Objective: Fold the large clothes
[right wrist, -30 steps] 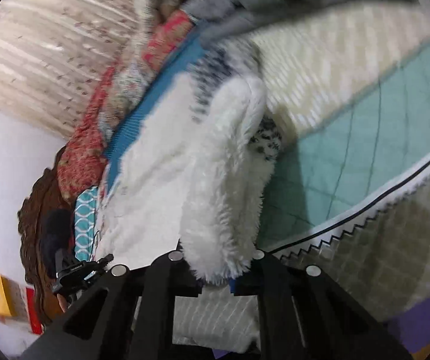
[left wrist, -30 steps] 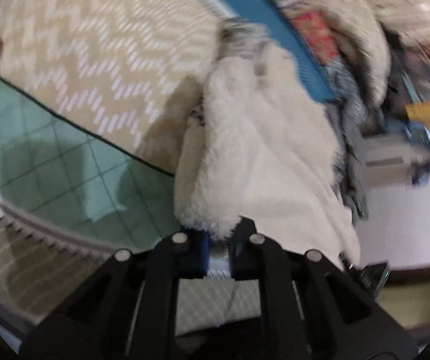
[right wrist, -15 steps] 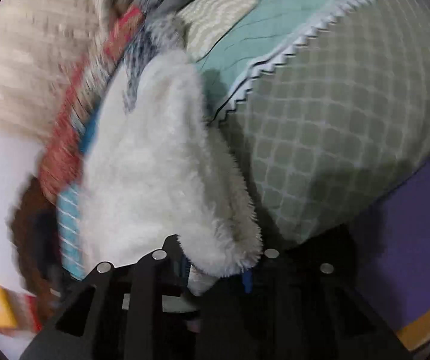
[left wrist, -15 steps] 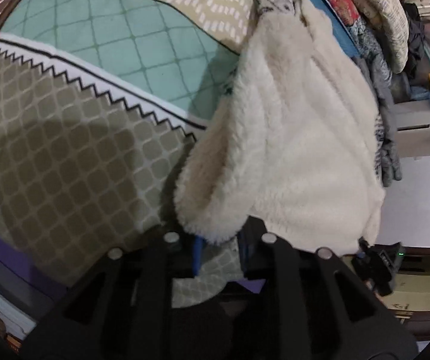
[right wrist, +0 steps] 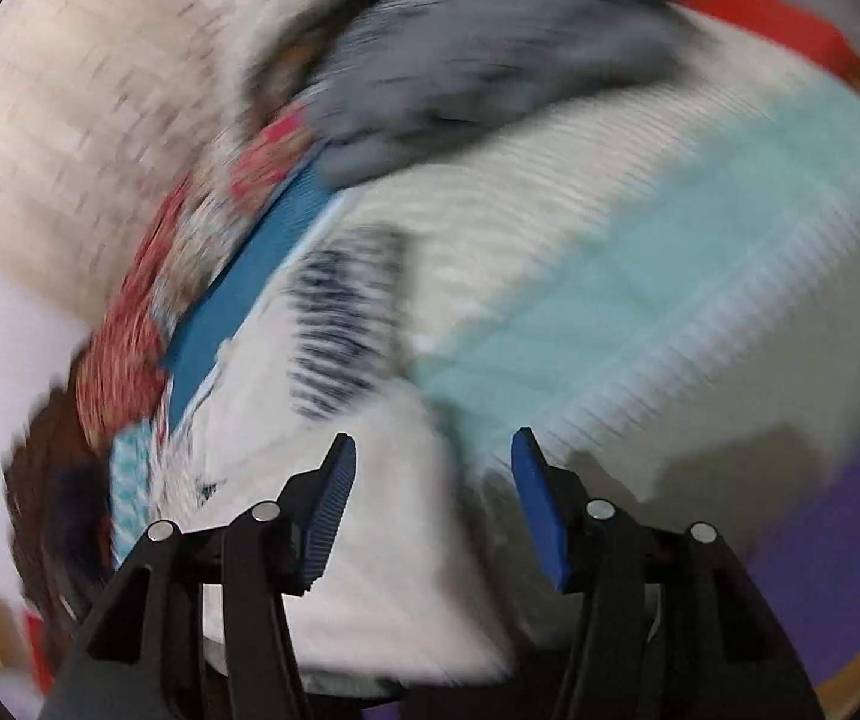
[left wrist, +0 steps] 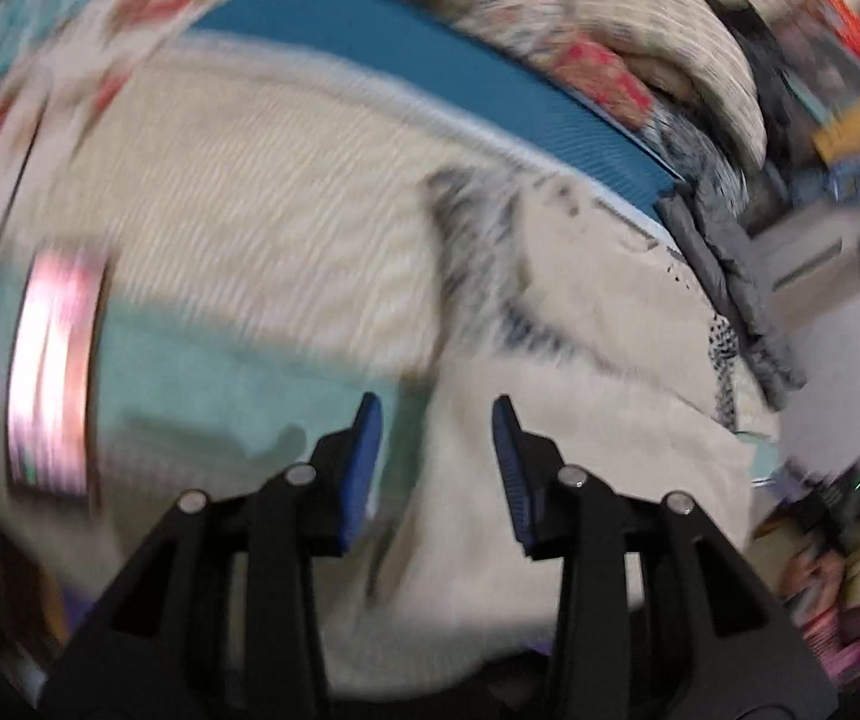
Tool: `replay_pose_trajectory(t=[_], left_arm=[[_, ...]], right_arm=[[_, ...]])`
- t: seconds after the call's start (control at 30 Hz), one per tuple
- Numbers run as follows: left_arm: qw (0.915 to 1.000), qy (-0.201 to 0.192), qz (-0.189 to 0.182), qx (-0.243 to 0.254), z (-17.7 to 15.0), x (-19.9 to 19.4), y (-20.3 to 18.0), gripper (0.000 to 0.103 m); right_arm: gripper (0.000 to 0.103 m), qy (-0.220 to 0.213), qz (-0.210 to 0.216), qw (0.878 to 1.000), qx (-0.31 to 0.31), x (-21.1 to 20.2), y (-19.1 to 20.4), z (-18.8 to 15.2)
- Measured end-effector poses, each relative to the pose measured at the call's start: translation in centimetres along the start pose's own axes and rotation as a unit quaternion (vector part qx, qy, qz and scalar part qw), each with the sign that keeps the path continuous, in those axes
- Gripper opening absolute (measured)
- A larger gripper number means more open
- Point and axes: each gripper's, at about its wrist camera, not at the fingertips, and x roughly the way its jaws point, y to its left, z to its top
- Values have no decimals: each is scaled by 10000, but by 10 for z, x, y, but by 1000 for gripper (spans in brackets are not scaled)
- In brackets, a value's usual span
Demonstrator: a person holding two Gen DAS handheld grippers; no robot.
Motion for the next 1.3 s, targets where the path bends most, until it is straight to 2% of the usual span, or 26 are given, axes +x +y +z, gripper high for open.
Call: replay_pose_trajectory(t=[0.03,0.07,0.1,0.2,0.27,0.37,0.43,0.53,0.6,0.63,0.67,0.7,0.73,0.87,0.97,1.07,1.17,1.3], left_arm=[[9990,-95,176,405,16,10,-22,43],[9970,-134,300,697,30,23,-41,57],[9952,-133,340,909,46,37,-61,62],[9908,86,354,1300,88,84,-112,64],[9884,202,402,1449,114,117,-138,77],[9841,421,676,1589,153,175,-166,77],[9808,631,784,1667,163,207,-177,77],[9706,908,1226,1861,167,250,-184,77],[9684,1080,1340,1807,169,272,-183,56],[9678,1174,1366,1759,169,279,-182,31],[9684,1237,1365,1679,169,283,-181,19],[9699,1199,1338,1641,169,281,-181,16],[9720,1134,1276,1615,169,277,-181,11],[9783,760,913,1696,167,232,-183,9],[9820,355,461,1799,155,178,-185,9],[9800,-105,-32,1987,121,114,-183,9],[9737,-394,-366,2213,72,63,-174,9],[9651,-420,-575,2521,-5,22,-156,9]], right_arm=[[83,28,-102,9990,-434,15,22,14],[83,57,-229,9957,-898,34,45,31],[83,85,-274,9926,-1181,46,59,41],[83,301,-247,9818,-1857,102,100,86],[82,607,-224,9775,-2009,148,119,117],[82,881,-318,9752,-2003,198,126,143],[82,1082,-305,9733,-2000,231,134,154],[82,1386,-449,9667,-2105,266,136,157],[82,1529,-721,9595,-2254,287,134,153],[82,1604,-782,9562,-2320,292,133,151],[84,1578,-841,9529,-2449,293,135,148],[98,1545,-803,9513,-2545,290,138,145],[108,1509,-735,9515,-2577,284,140,143],[112,954,-602,9485,-2959,234,161,135],[112,599,-412,9437,-3228,189,174,120],[112,320,-249,9365,-3483,143,185,93],[112,116,39,9288,-3704,83,182,45],[112,209,173,9207,-3893,43,173,-25]])
